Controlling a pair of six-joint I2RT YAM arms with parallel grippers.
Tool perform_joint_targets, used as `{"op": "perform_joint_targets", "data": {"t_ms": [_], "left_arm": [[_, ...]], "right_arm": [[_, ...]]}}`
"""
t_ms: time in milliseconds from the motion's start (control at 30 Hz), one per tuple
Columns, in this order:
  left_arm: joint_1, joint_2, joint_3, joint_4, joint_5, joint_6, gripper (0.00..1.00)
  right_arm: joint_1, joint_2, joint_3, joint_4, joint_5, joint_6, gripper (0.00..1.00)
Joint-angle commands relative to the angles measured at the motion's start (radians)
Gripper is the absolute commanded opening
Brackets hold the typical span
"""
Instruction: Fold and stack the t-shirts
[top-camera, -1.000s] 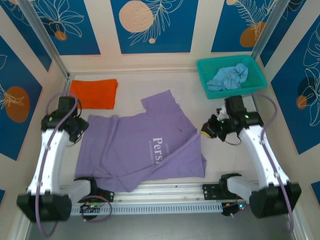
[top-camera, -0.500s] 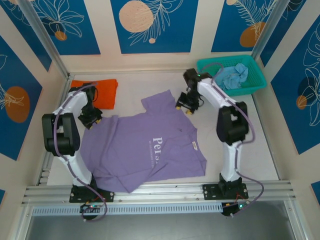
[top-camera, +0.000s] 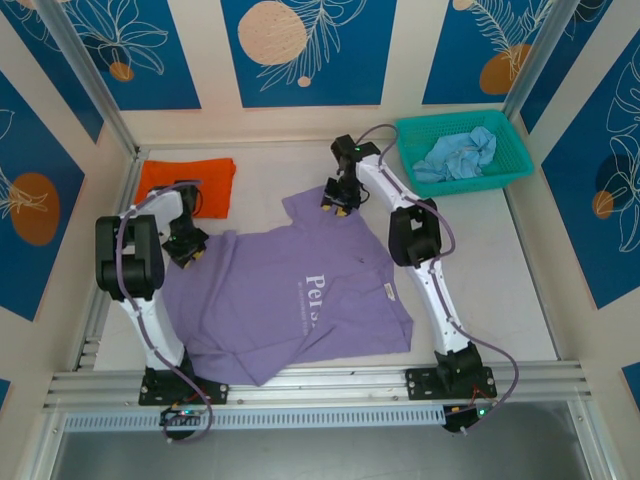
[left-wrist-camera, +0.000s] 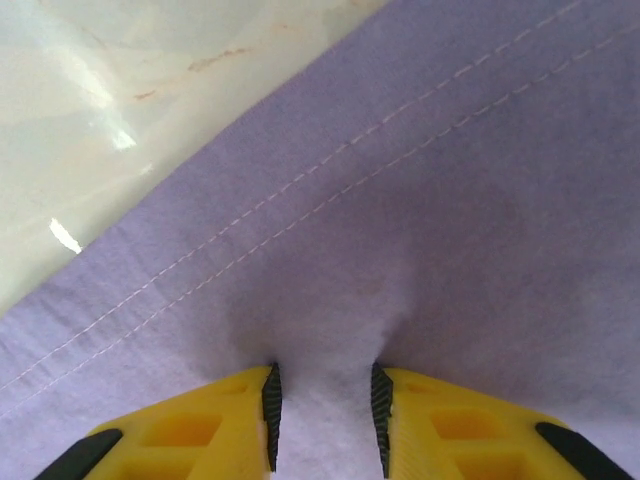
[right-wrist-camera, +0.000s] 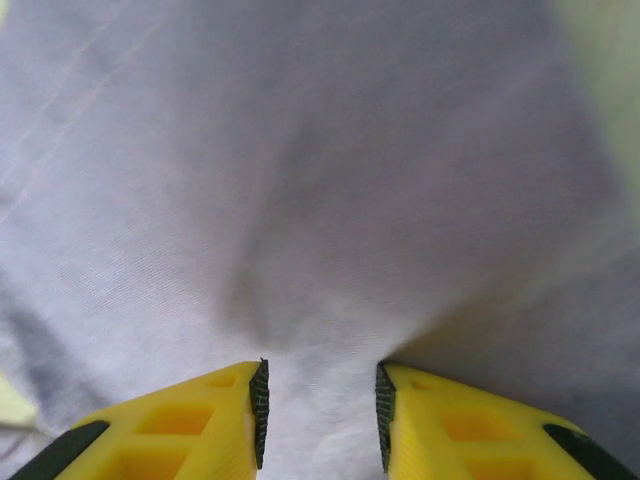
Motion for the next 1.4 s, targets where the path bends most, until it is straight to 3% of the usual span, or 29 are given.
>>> {"op": "perform_joint_targets", "data": {"t_ms": [0, 167, 367, 533, 633, 733, 867, 1000, 1233, 1367], "left_arm": [[0.01, 0.036, -0.003, 0.03, -0.066, -0.044, 0.32], [0.012, 0.087, 0.061, 0.091, -0.019, -0.044, 0.32], [-0.008, 0.215, 0.218, 0.139, 0.06, -0.033, 0.3], [-0.007, 0.249, 0.394, 0.063, 0.077, -0.032, 0.35], [-0.011, 0.205, 0.499, -0.018, 0.077, -0.017, 0.45], [-0.017, 0.099, 0.517, -0.091, 0.053, -0.032, 0.57], [-0.019, -0.065, 0.424, -0.185, 0.042, -0.106, 0.65], [-0.04, -0.277, 0.198, -0.218, 0.095, -0.175, 0.65], [-0.155, -0.55, -0.22, -0.231, 0.316, -0.219, 0.61], [-0.163, -0.613, -0.352, -0.189, 0.331, -0.223, 0.61]], "right_arm": [[-0.076, 0.06, -0.019, -0.075, 0.083, 0.064, 0.35], [-0.175, 0.07, -0.044, -0.061, 0.103, 0.126, 0.32], [-0.269, 0.104, 0.049, 0.024, 0.018, 0.155, 0.33], [-0.305, 0.174, 0.25, 0.048, -0.128, 0.131, 0.46], [-0.286, 0.081, 0.227, 0.117, -0.172, 0.091, 0.59], [-0.271, -0.052, 0.136, 0.189, -0.215, 0.085, 0.65], [-0.237, -0.202, 0.037, 0.219, -0.206, 0.049, 0.67], [-0.204, -0.372, -0.126, 0.2, -0.172, 0.007, 0.68], [-0.207, -0.799, -0.789, 0.281, -0.138, -0.007, 0.67], [-0.233, -0.882, -1.039, 0.353, -0.103, -0.015, 0.68]]}}
